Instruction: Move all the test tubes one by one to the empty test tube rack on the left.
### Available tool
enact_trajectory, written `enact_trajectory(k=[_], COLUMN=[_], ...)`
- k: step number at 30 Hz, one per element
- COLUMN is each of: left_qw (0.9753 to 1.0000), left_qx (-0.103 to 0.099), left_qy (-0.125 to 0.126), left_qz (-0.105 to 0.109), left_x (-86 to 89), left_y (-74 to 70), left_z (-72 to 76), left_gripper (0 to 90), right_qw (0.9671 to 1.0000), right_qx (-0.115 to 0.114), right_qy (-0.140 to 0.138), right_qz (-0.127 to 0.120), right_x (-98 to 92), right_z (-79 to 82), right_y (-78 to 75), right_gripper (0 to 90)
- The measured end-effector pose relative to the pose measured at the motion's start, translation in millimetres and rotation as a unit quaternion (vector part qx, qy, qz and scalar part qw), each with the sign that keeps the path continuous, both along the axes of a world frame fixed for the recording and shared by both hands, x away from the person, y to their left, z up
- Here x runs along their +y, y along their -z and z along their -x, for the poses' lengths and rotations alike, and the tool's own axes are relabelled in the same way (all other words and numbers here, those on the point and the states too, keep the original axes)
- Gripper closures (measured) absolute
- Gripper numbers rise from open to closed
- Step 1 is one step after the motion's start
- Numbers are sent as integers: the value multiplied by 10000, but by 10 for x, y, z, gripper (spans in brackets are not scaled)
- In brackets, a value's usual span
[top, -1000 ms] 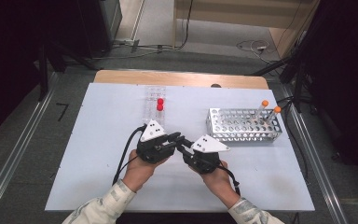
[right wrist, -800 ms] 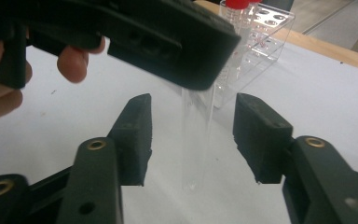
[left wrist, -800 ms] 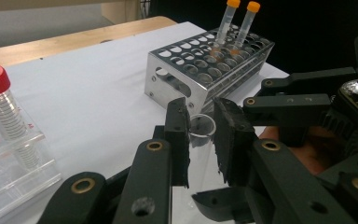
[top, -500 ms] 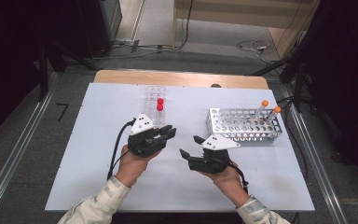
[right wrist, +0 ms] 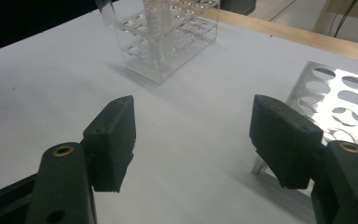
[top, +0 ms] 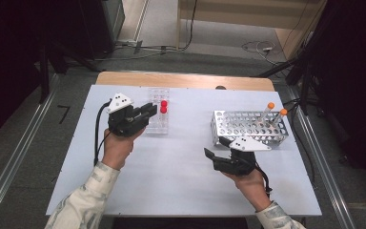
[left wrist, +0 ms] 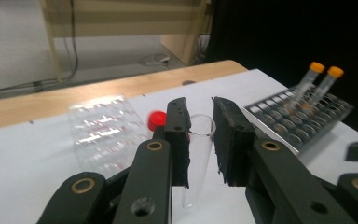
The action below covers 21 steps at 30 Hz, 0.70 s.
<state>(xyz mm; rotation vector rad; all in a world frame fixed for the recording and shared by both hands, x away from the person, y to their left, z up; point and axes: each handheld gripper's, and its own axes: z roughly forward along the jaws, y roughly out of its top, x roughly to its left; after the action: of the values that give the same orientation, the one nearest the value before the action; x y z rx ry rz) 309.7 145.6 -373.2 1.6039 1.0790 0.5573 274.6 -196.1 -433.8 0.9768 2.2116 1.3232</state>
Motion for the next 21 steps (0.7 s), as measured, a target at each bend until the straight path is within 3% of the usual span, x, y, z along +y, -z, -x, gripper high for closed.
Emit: enact_trajectory(k=[3,10,15,21], left_qw=[9998,9992,9988,9970], left_qx=[-13,38,24,-54], left_qy=[-178,-328,-396,-499], left_qz=[-94,-222,-288,-584], left_x=[11,-15,-57,-114], left_y=[-15,43,87,135], left_z=[-92,-249,-302,-319], left_gripper=[765,764,764,764], right_qw=[10000,9999,9999,9999], right_qx=[3,4,2,-11], right_qy=[55,135,131,143], right_qz=[-3,-45,-30,-56], right_x=[-49,-117,-115,-121], right_z=[-1,-10,-10,-10], right_y=[6,3,5,1], right_gripper=[303,310,314,315])
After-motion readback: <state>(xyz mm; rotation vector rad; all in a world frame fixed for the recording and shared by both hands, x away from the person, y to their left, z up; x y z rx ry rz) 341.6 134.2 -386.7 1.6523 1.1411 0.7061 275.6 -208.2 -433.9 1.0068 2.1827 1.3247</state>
